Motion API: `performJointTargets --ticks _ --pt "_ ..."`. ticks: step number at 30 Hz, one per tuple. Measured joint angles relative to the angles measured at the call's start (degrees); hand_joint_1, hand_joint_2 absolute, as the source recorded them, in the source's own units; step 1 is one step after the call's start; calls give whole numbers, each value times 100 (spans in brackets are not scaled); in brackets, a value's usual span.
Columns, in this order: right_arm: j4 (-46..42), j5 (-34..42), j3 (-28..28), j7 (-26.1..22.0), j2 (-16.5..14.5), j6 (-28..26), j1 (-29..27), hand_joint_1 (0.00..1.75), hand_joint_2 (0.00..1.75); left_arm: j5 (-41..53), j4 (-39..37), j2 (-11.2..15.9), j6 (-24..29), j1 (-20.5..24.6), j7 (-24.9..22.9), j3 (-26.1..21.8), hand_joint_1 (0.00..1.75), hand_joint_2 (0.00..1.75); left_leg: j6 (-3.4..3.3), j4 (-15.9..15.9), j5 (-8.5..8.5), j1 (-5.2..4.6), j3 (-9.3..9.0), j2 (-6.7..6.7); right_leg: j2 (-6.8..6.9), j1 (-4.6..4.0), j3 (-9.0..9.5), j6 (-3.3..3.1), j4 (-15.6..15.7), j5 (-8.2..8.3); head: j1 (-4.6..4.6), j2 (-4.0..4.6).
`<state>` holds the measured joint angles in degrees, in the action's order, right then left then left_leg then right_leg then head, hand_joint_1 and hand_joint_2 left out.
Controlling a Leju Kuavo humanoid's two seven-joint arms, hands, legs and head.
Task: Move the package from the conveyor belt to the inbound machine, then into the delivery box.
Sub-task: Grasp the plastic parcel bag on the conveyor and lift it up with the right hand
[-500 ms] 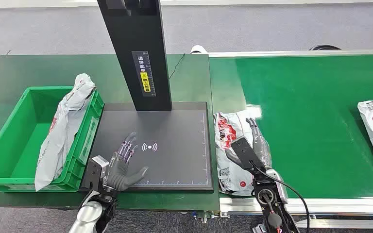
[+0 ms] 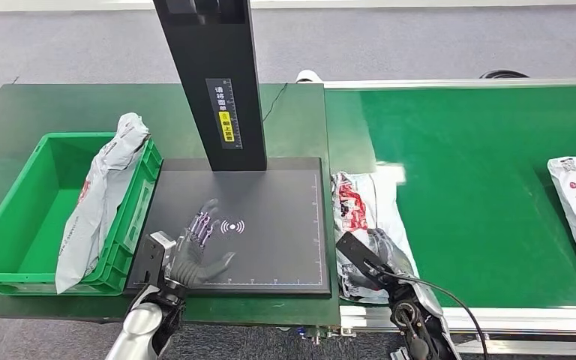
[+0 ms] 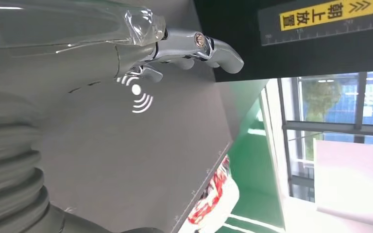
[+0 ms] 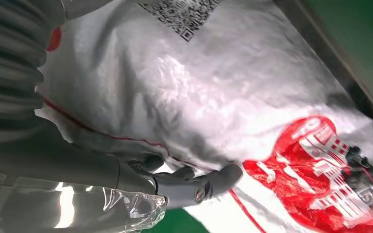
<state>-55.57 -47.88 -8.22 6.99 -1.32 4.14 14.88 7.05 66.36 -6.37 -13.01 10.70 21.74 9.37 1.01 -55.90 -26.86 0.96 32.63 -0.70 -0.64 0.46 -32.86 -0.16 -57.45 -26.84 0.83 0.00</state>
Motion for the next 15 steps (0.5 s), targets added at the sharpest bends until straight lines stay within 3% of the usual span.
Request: performJointTargets --ticks 15 --pt "353 -186 -13 -56 29 72 115 0 175 10 -180 -56 69 141 -12 3 0 175 0 -1 0 0 -5 5 -7 0 2 2 0 1 1 0"
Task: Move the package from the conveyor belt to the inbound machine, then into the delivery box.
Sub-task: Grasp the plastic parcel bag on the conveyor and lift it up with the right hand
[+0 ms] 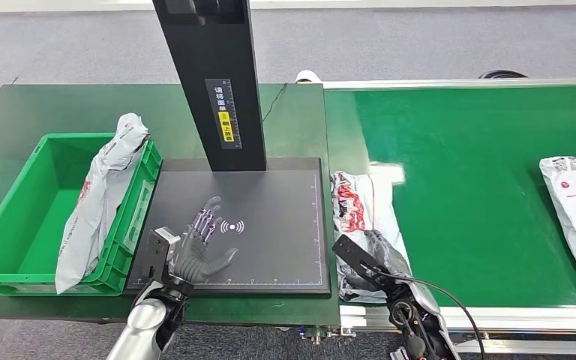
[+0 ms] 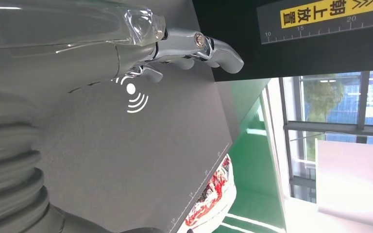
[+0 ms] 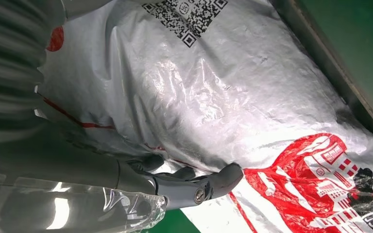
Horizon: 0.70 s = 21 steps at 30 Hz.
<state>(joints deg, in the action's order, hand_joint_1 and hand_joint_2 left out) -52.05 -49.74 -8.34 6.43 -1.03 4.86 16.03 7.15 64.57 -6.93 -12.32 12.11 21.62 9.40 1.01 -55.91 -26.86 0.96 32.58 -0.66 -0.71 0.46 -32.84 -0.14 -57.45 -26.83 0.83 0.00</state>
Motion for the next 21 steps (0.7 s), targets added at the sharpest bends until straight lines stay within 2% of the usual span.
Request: performJointTargets --ticks 21 --pt "61 -32 -1 -22 -4 40 4 0 175 9 -10 -2 17 -1 -3 0 0 175 0 -1 0 0 -1 0 0 0 1 0 0 0 0 0"
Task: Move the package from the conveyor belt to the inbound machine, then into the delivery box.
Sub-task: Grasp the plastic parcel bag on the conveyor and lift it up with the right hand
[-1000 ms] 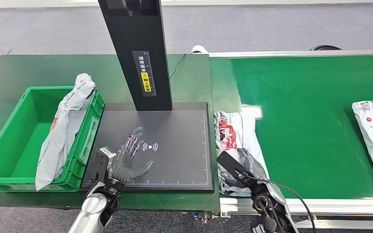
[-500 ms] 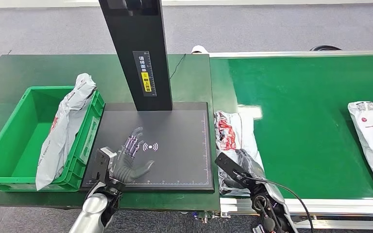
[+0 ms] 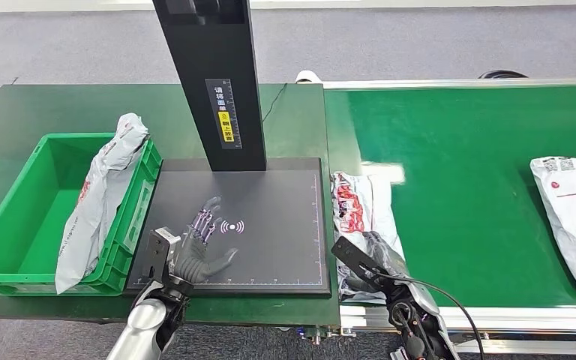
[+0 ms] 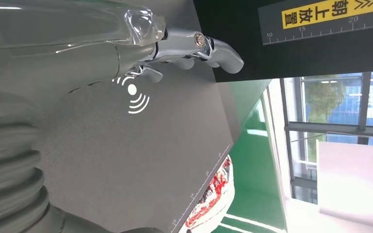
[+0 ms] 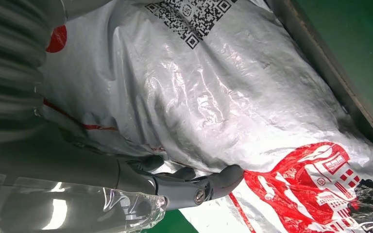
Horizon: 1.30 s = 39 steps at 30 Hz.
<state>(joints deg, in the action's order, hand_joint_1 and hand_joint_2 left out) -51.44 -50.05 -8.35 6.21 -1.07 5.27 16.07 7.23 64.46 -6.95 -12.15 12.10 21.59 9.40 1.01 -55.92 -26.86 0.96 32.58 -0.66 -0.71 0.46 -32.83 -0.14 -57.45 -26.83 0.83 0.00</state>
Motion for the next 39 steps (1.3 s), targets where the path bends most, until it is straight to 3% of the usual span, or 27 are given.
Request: performJointTargets --ticks 4,5,8,9,21,39 --pt "6 -3 0 -5 -1 6 0 0 175 0 -1 1 1 0 0 0 0 175 0 0 0 0 0 0 0 0 0 0 0 0 0 0" --pt "8 -8 0 -9 -1 18 0 36 175 0 -1 1 2 0 0 0 0 175 0 0 0 0 0 0 0 0 0 0 0 0 0 0" --pt "15 -37 0 -34 -1 75 -1 166 175 0 -1 1 2 0 1 0 0 175 0 0 0 0 0 0 0 0 0 0 0 0 0 0" --pt "17 -51 -1 -56 -1 94 -1 175 175 0 -1 1 2 -1 1 0 0 175 0 0 0 0 0 0 0 0 0 0 0 0 0 0" --pt "107 -71 -23 -395 33 254 145 175 175 0 -1 2 7 1 10 -2 0 175 0 0 0 0 -4 0 0 0 1 0 0 0 0 0" --pt "227 -20 -57 -417 32 270 156 175 175 -2 -1 4 7 1 13 -2 0 175 0 0 0 0 -3 0 0 0 1 0 0 0 0 0"
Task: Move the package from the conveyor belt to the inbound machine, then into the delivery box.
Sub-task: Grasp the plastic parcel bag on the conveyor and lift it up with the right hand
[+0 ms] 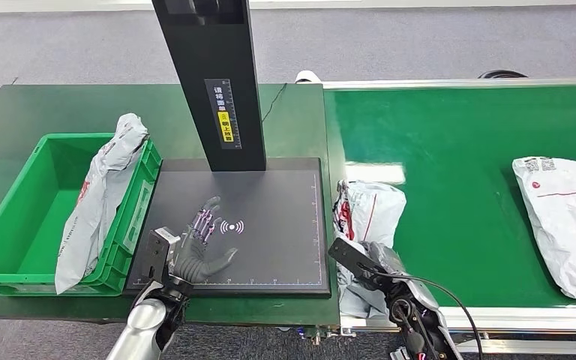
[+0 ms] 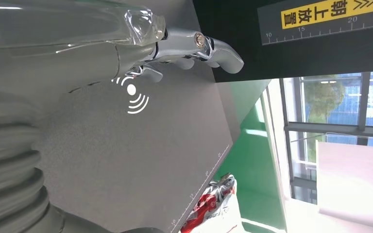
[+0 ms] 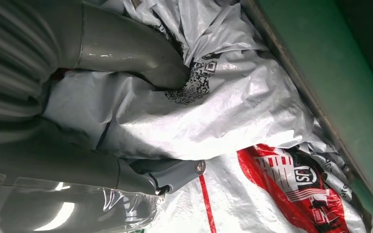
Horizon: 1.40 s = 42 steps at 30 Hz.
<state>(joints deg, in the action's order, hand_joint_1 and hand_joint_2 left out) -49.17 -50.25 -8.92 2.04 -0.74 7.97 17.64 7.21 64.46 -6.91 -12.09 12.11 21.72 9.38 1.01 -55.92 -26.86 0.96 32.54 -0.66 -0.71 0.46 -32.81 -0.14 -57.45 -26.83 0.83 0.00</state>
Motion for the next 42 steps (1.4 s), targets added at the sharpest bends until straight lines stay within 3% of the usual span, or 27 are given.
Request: performJointTargets --ticks 8,11,13,15,17,20,26,42 --pt "45 58 -12 -145 0 17 0 175 175 -9 -2 3 4 -1 16 0 0 175 0 0 0 0 0 0 0 0 0 0 0 0 0 0" --pt "44 175 -10 -349 -4 -267 -21 175 175 -21 2 11 25 -17 36 -2 0 175 0 0 0 0 3 -1 0 0 0 0 0 0 0 0" --pt "-128 672 93 -794 -52 -797 -129 175 175 -44 44 22 48 -76 80 -12 0 175 0 0 0 0 8 -2 1 0 -3 0 0 0 -1 0" --pt "-578 1664 332 -1502 -137 -1343 -273 175 175 -64 116 38 62 -162 128 -29 0 175 0 0 0 0 11 -2 0 0 -8 0 -1 0 1 0" --pt "-1070 2414 544 -1891 -190 -1550 -329 175 175 -71 167 53 62 -215 153 -43 0 175 0 0 0 1 10 -1 0 0 -9 0 -1 0 1 0" --pt "-1527 2602 700 -2045 -222 -1648 -393 175 175 -85 207 69 61 -242 191 -60 0 175 0 1 0 0 10 0 0 0 -8 0 -1 0 -1 0" --pt "-2070 3160 896 -2836 -352 -2083 -564 175 175 -109 236 93 74 -295 225 -86 0 175 0 0 0 0 9 0 0 0 -6 0 -1 0 -2 0" --pt "-2486 3236 1030 -2875 -426 -2128 -665 175 175 -109 254 105 79 -310 237 -92 0 175 0 0 0 0 8 0 0 0 -6 0 -1 0 -1 0"
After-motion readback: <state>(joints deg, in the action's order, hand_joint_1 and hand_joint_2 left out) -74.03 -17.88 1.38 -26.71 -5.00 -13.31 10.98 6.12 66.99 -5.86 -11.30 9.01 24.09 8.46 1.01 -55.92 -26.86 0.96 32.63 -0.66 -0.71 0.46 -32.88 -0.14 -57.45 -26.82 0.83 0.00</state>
